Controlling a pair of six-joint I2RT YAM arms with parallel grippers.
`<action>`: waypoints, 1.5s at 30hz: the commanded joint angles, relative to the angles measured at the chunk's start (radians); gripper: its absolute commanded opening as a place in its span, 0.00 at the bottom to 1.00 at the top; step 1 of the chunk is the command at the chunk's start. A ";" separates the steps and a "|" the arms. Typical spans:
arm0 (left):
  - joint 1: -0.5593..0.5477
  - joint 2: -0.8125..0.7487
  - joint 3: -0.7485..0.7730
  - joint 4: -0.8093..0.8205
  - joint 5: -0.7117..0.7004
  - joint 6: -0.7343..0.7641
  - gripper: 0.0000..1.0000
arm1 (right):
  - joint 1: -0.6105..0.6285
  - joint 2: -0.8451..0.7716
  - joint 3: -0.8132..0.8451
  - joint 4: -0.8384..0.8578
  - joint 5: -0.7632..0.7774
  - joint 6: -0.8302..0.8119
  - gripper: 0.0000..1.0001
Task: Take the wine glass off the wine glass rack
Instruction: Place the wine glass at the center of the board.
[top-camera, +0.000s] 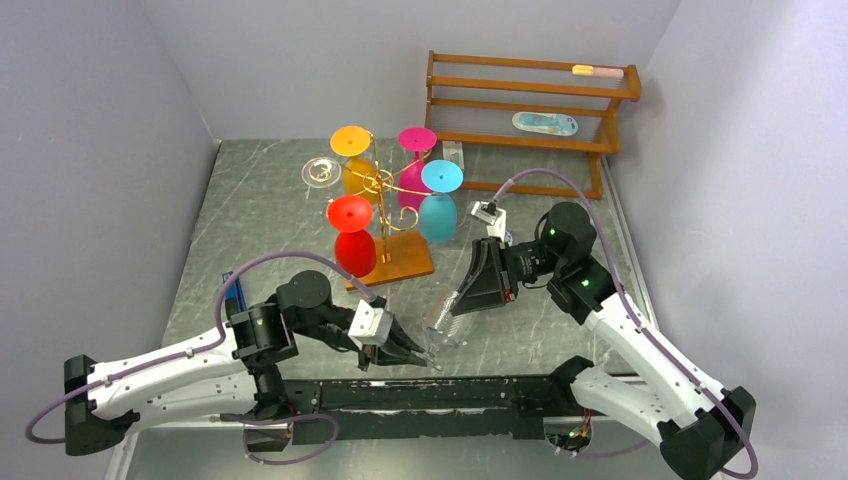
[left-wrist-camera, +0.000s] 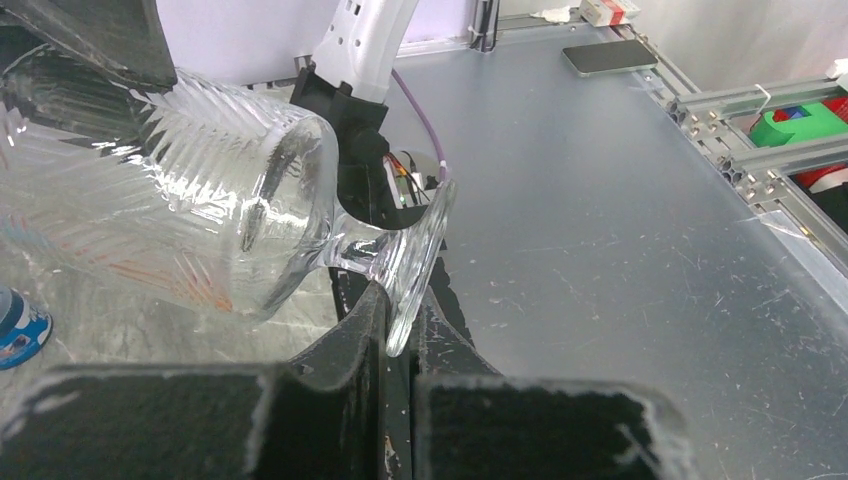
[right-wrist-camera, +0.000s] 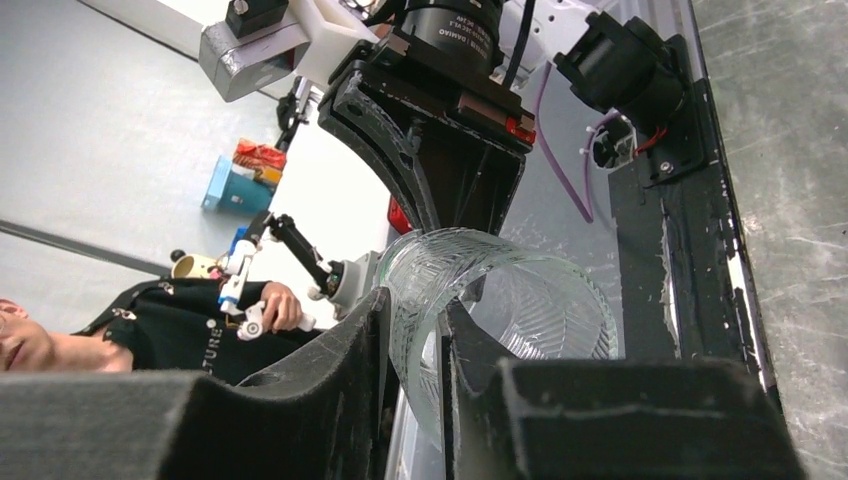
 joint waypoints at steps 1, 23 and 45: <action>0.016 0.008 0.011 0.040 -0.115 0.005 0.05 | 0.031 -0.017 0.037 -0.036 -0.093 0.001 0.21; 0.016 0.014 0.066 -0.059 -0.166 -0.102 0.51 | 0.033 0.006 0.050 -0.283 0.121 -0.198 0.00; 0.016 -0.125 0.059 -0.313 -0.376 -0.158 0.97 | 0.033 -0.015 0.100 -0.744 1.078 -0.400 0.00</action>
